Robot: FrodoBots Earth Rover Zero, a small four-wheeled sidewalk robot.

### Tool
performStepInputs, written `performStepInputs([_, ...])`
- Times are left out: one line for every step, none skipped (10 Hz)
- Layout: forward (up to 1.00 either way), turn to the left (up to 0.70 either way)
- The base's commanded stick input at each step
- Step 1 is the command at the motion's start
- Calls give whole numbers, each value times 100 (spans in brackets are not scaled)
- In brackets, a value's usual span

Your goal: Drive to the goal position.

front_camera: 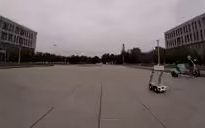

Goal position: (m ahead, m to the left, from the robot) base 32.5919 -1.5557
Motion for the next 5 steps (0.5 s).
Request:
performStepInputs([100, 0])
performStepInputs([100, 0])
performStepInputs([100, 0])
performStepInputs([100, 0])
performStepInputs([100, 0])
